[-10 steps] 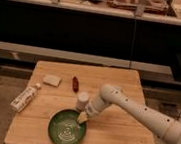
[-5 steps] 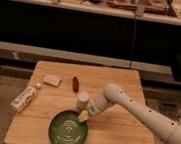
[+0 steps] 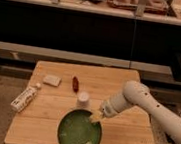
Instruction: Pick up the ceramic bowl
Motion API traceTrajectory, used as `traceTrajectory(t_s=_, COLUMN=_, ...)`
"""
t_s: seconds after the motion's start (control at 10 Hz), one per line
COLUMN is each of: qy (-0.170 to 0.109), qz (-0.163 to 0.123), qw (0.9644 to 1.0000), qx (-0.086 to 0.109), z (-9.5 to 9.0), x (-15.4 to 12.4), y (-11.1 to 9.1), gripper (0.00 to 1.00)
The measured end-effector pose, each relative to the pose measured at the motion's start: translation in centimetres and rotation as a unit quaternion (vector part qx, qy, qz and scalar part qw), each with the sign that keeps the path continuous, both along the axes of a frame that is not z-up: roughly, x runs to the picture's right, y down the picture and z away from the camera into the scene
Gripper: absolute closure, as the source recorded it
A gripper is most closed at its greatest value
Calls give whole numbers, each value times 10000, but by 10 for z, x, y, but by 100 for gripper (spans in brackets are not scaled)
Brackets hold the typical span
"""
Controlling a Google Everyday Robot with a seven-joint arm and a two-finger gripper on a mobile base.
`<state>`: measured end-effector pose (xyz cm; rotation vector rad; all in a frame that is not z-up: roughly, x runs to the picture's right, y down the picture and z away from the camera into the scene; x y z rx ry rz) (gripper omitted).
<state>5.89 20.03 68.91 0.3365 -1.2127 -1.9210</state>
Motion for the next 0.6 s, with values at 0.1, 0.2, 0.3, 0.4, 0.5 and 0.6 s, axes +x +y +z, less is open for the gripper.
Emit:
traceTrajectory(t_s=0.1, qy=-35, qz=-84, qw=9999, qx=-41, z=-7, x=5, y=2, gripper=100)
traceTrajectory(t_s=0.2, qy=-52, qz=-118, qw=9999, qx=-60, z=-10, x=7, y=3, gripper=100)
traceTrajectory(t_s=0.3, qy=-55, qz=-122, qw=9999, qx=-61, z=-10, x=6, y=3, gripper=100)
traceTrajectory(t_s=0.4, qy=-64, qz=-130, qw=9999, qx=-59, z=-10, x=5, y=2, gripper=100)
traceTrajectory(t_s=0.5, qy=-64, qz=-129, qw=9999, qx=-60, z=-10, x=5, y=2, gripper=100)
traceTrajectory(t_s=0.6, qy=-65, qz=-128, qw=9999, qx=-58, z=-10, x=5, y=2, gripper=100)
